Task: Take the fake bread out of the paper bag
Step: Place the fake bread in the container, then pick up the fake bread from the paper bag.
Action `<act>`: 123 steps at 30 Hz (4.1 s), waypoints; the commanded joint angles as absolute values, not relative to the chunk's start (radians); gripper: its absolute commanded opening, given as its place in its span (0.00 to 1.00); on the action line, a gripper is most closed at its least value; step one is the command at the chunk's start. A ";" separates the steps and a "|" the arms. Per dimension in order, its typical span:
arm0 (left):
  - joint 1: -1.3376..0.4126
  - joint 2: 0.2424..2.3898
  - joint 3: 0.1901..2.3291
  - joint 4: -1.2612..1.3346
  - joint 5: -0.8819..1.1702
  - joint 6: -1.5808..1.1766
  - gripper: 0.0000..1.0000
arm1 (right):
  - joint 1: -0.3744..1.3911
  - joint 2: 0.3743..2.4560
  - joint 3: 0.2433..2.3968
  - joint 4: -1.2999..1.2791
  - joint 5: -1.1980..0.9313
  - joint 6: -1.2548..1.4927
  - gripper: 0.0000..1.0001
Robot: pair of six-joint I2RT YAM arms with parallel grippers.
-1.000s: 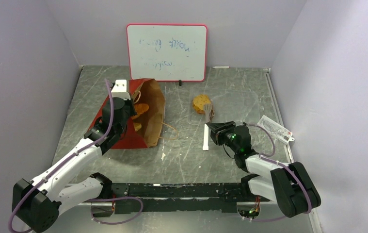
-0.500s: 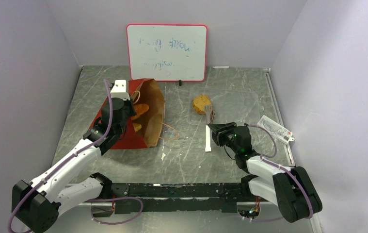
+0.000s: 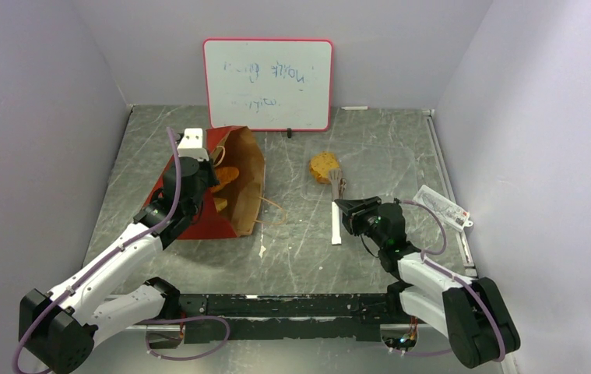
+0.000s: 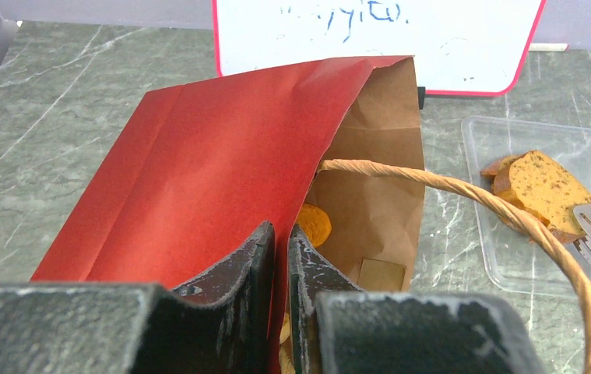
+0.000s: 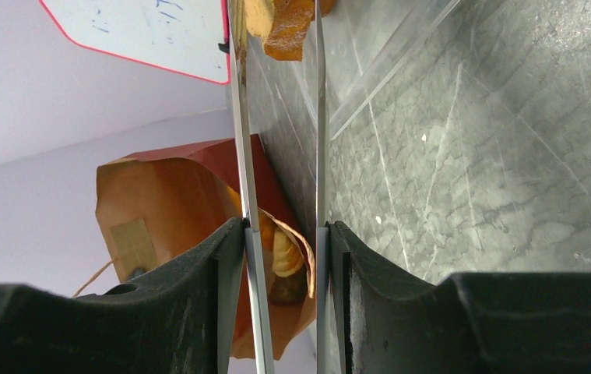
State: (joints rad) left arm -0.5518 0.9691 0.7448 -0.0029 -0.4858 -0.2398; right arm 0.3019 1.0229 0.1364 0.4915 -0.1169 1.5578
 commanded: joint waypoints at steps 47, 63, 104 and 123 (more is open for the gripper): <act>-0.557 0.951 0.761 -0.010 -0.473 -0.209 0.07 | 0.293 0.634 0.279 0.038 -0.074 1.338 0.41; -0.557 0.911 0.735 -0.031 -0.404 -0.196 0.07 | 0.557 0.860 0.486 0.117 -0.165 1.227 0.41; -0.557 0.885 0.746 -0.036 -0.355 -0.170 0.07 | 0.855 1.579 0.723 0.543 -0.231 1.351 0.45; -0.557 0.895 0.728 -0.020 -0.335 -0.163 0.07 | 0.829 1.738 0.820 0.600 -0.253 1.342 0.45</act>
